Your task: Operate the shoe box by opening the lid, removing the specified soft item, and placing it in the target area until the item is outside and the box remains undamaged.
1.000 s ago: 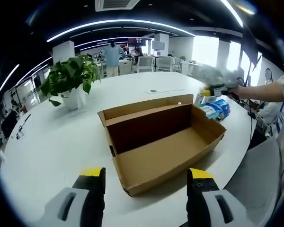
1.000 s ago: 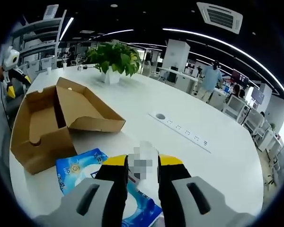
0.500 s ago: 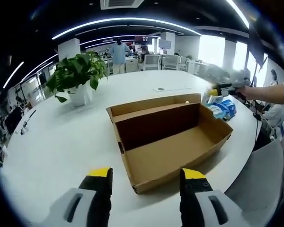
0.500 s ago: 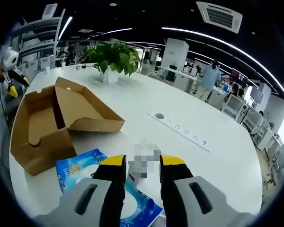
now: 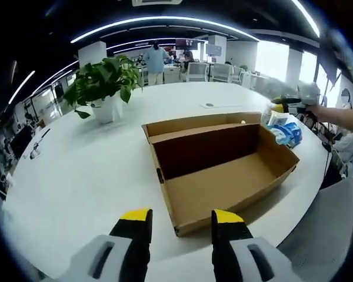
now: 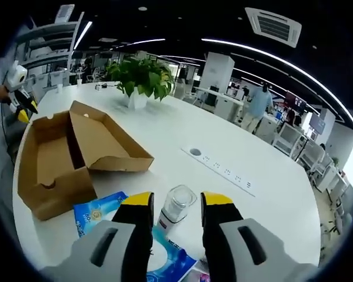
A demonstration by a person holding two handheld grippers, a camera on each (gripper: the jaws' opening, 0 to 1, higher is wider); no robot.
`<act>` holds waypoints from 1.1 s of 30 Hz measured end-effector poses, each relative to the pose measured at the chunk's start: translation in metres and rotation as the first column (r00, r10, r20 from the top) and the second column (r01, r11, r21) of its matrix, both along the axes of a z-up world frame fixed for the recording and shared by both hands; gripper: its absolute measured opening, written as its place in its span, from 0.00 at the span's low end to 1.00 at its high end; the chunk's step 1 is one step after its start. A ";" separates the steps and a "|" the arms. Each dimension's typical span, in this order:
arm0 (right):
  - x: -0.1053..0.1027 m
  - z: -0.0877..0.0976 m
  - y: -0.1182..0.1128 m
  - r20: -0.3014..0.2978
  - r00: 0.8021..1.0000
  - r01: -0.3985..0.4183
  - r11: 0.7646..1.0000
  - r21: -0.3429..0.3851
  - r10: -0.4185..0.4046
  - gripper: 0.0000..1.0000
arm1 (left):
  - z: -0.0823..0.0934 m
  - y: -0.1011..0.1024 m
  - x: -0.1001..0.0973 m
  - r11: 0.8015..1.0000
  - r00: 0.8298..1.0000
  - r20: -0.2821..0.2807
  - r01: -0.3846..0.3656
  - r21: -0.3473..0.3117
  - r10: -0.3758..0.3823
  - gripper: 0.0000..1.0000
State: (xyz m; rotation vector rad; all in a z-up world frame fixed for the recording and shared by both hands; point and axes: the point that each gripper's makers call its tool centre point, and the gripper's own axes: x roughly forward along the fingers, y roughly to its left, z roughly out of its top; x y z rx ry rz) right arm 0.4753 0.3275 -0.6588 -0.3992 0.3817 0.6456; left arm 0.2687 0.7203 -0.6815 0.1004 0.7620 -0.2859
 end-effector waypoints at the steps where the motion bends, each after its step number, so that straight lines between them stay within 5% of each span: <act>1: 0.000 0.002 0.001 0.004 1.000 -0.001 1.000 0.000 0.001 0.30 | 0.000 0.000 0.000 1.000 1.000 -0.002 -0.002 -0.002 0.002 0.38; 12: -0.001 0.030 0.033 -0.002 0.999 -0.051 0.998 0.024 0.051 0.31 | -0.008 0.015 -0.002 0.997 0.996 -0.031 -0.080 -0.020 0.080 0.27; 33: 0.009 -0.006 0.094 -0.227 0.967 -0.111 0.993 0.046 0.118 0.24 | -0.019 0.014 0.010 0.985 0.986 -0.097 -0.148 -0.086 0.139 0.08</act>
